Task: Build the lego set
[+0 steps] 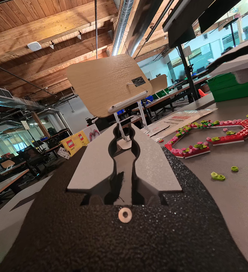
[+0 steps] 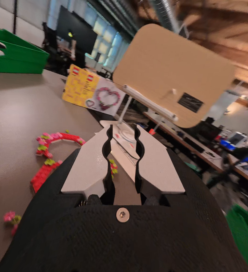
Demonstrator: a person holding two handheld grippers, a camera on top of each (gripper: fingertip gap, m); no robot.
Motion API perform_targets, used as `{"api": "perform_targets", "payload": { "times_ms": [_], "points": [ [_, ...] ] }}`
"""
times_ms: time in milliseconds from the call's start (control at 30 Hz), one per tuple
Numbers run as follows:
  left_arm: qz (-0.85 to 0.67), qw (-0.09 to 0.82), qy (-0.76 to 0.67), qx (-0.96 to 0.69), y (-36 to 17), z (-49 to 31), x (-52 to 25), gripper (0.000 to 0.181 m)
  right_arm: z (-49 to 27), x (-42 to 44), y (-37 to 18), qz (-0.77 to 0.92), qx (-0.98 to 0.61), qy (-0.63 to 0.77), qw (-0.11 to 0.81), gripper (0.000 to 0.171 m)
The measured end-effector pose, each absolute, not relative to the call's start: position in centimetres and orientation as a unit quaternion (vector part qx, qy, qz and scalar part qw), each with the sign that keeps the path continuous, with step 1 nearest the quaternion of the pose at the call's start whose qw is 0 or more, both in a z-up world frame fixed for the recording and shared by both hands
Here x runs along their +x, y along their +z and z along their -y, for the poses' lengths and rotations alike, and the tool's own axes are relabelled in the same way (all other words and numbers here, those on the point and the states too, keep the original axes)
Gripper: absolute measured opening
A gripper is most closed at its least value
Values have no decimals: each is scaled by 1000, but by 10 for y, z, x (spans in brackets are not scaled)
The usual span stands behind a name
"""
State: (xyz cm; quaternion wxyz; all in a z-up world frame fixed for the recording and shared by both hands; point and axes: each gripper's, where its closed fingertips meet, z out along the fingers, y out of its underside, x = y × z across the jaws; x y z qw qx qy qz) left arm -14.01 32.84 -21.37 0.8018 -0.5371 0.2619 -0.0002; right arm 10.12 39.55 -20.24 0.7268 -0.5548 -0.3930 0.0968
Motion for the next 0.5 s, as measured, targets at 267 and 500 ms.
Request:
{"api": "perform_targets", "payload": {
  "times_ms": [267,500],
  "points": [
    [-264,795,-15,-546,-219,-332,-138,11,-371,153,-248,484,-589,144,631,22],
    [-270,790,-9,-550,-222,-333,-137,11,-336,160,-310,576,-668,296,367,24]
  ]
}}
